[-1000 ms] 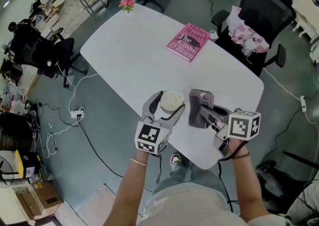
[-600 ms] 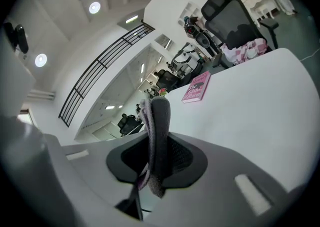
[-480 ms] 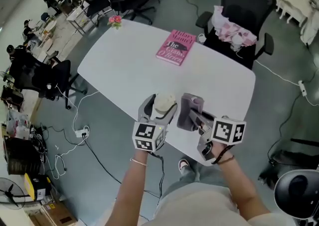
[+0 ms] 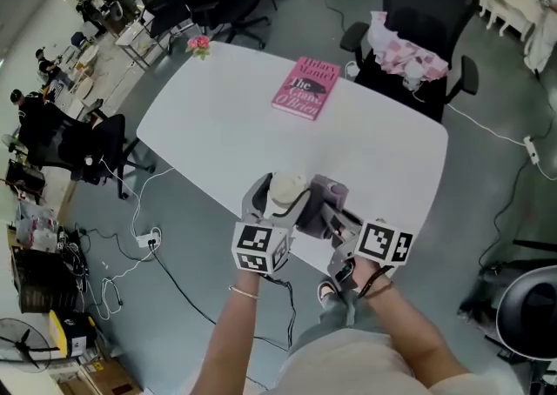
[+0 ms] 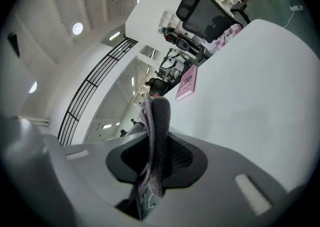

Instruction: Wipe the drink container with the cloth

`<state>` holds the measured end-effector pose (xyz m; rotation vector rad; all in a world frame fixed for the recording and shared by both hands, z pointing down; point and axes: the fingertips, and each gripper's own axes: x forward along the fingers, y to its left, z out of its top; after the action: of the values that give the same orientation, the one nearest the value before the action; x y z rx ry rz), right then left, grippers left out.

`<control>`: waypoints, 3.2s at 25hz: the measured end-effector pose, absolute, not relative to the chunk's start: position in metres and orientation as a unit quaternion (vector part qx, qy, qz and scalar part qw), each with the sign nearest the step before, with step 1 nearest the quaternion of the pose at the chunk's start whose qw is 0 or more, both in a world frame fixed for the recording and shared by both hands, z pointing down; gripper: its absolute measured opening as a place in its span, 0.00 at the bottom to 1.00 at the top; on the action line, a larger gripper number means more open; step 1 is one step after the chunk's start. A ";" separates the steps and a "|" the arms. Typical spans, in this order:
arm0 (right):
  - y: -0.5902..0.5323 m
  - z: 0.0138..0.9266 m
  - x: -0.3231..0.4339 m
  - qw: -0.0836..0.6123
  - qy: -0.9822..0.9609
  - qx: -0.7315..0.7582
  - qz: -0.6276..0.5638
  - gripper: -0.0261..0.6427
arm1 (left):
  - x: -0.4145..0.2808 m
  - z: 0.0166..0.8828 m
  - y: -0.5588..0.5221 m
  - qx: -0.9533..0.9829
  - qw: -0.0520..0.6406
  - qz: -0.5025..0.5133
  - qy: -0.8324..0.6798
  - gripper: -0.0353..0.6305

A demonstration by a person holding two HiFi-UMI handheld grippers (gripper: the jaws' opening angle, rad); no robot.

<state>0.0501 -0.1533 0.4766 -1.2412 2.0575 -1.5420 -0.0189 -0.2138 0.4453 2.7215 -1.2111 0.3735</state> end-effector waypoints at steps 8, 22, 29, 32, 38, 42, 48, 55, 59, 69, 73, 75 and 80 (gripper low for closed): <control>-0.159 0.481 0.043 0.166 0.698 -0.428 -0.549 0.14 | -0.020 0.444 -0.215 0.905 0.067 0.123 -0.402 0.61; -0.167 0.496 0.036 0.165 0.680 -0.460 -0.546 0.14 | -0.020 0.445 -0.216 0.905 0.066 0.121 -0.402 0.61; -0.166 0.508 0.036 0.153 0.672 -0.473 -0.549 0.14 | -0.019 0.445 -0.215 0.905 0.065 0.120 -0.403 0.61; -0.165 0.514 0.036 0.146 0.668 -0.481 -0.549 0.14 | -0.019 0.444 -0.215 0.905 0.066 0.120 -0.403 0.61; -0.165 0.528 0.035 0.132 0.659 -0.495 -0.550 0.14 | -0.019 0.445 -0.214 0.905 0.066 0.121 -0.402 0.61; -0.165 0.536 0.035 0.124 0.654 -0.502 -0.552 0.14 | -0.019 0.444 -0.214 0.905 0.067 0.120 -0.402 0.61; -0.167 0.552 0.034 0.111 0.649 -0.512 -0.552 0.14 | -0.019 0.444 -0.214 0.905 0.070 0.118 -0.402 0.61; -0.169 0.569 0.032 0.090 0.642 -0.520 -0.557 0.14 | -0.020 0.443 -0.215 0.906 0.069 0.117 -0.402 0.61; -0.169 0.579 0.033 0.070 0.639 -0.524 -0.559 0.14 | -0.020 0.444 -0.215 0.906 0.069 0.118 -0.402 0.61; -0.164 0.606 0.033 0.007 0.634 -0.526 -0.567 0.14 | -0.020 0.444 -0.213 0.905 0.068 0.118 -0.402 0.61; -0.165 0.613 0.034 -0.012 0.633 -0.528 -0.567 0.14 | -0.018 0.446 -0.214 0.905 0.068 0.118 -0.403 0.61; -0.166 0.614 0.035 -0.020 0.634 -0.528 -0.565 0.14 | -0.017 0.447 -0.214 0.905 0.069 0.119 -0.403 0.61; -0.165 0.612 0.038 -0.018 0.639 -0.519 -0.568 0.14 | -0.017 0.447 -0.214 0.904 0.069 0.120 -0.404 0.61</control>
<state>0.0380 -0.1645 0.6116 -1.6494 2.0299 -1.8043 -0.0169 -0.2139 0.4472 2.7236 -1.2155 0.3606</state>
